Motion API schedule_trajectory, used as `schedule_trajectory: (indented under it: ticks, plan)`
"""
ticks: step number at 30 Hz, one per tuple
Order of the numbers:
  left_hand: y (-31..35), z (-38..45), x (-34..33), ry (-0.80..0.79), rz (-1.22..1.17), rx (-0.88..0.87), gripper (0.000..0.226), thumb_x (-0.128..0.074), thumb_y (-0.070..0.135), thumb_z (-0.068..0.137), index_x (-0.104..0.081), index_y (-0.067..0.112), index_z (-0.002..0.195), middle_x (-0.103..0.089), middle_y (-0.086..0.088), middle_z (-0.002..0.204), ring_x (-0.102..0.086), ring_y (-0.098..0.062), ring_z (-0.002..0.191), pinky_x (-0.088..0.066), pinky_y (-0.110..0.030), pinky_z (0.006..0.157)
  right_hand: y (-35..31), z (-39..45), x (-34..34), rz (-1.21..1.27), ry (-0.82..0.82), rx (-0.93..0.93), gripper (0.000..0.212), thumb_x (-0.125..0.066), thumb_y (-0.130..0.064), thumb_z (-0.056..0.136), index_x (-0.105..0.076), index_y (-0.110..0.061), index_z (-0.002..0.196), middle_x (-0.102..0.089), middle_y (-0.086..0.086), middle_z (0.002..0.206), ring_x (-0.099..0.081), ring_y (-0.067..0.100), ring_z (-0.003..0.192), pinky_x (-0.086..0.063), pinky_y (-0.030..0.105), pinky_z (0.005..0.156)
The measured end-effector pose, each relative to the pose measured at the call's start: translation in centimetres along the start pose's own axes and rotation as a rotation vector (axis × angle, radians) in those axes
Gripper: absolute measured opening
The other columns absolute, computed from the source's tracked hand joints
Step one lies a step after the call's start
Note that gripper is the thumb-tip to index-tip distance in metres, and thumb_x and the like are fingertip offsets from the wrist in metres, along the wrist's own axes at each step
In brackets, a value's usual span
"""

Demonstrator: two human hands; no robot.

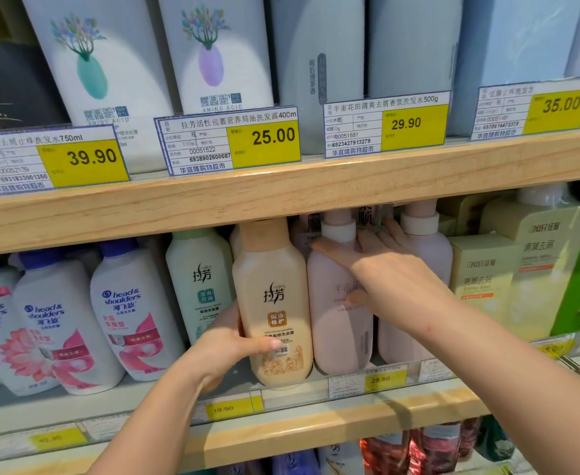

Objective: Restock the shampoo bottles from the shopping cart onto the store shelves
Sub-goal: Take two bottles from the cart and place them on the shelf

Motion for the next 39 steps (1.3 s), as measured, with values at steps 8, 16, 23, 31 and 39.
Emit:
schedule_trajectory:
  ticks: [8, 16, 23, 31, 39]
  plan:
    - [-0.1, -0.1, -0.2, 0.02, -0.036, 0.051, 0.044, -0.066, -0.009, 0.069, -0.054, 0.023, 0.097, -0.067, 0.006, 0.082, -0.066, -0.007, 0.075, -0.053, -0.018, 0.066, -0.3, -0.5, -0.6, -0.04, 0.012, -0.003, 0.039, -0.051, -0.012, 0.087, -0.045, -0.017, 0.126, -0.06, 0.009, 0.107, -0.057, 0.032, 0.1, -0.032, 0.032, 0.063]
    - [-0.6, -0.1, -0.2, 0.004, -0.033, -0.003, 0.045, -0.066, -0.005, 0.071, -0.05, 0.031, 0.093, -0.065, 0.009, 0.093, -0.061, -0.005, 0.087, -0.05, -0.02, 0.076, -2.3, -2.3, 0.3, -0.078, 0.225, -0.021, 0.074, -0.072, -0.036, 0.072, -0.028, -0.029, 0.131, -0.062, 0.013, 0.078, -0.06, 0.031, 0.075, -0.044, 0.031, 0.068]
    - [-1.0, -1.0, 0.2, 0.106, 0.039, -0.122, 0.061, -0.068, 0.005, 0.072, -0.04, 0.022, 0.124, -0.06, 0.004, 0.111, -0.058, -0.013, 0.103, -0.048, -0.033, 0.09, -4.3, -5.2, -1.6, -0.118, 0.352, -0.13, 0.08, -0.086, -0.03, 0.049, -0.048, -0.014, 0.117, -0.064, 0.019, 0.093, -0.059, 0.036, 0.092, -0.045, 0.047, 0.092]
    - [-0.7, -5.7, 0.1, 0.413, 0.276, -0.435, 0.038, -0.063, 0.009, 0.079, -0.05, 0.038, 0.1, -0.054, 0.02, 0.109, -0.049, 0.012, 0.105, -0.038, -0.009, 0.094, -6.6, -7.9, -0.7, 0.086, 0.183, -0.059, 0.044, -0.071, -0.035, 0.074, -0.058, -0.027, 0.115, -0.069, -0.007, 0.097, -0.068, 0.018, 0.086, -0.051, 0.027, 0.069]
    - [-2.0, -13.9, -3.7, 0.507, 0.373, -0.304, 0.019, -0.054, 0.046, 0.067, -0.055, 0.047, 0.086, -0.062, 0.028, 0.094, -0.052, 0.015, 0.096, -0.037, -0.002, 0.088, -5.6, -13.3, -2.1, 0.266, -0.12, 0.068, 0.039, -0.037, -0.045, 0.093, -0.034, -0.038, 0.131, -0.053, -0.011, 0.128, -0.051, 0.017, 0.117, -0.044, 0.031, 0.081]
Point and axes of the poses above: each hand's wrist, its own z-axis towards the middle knuckle, its own x-axis out of the back of the hand, y = z × x, the point moved 1 cm from there along z, towards the middle knuckle
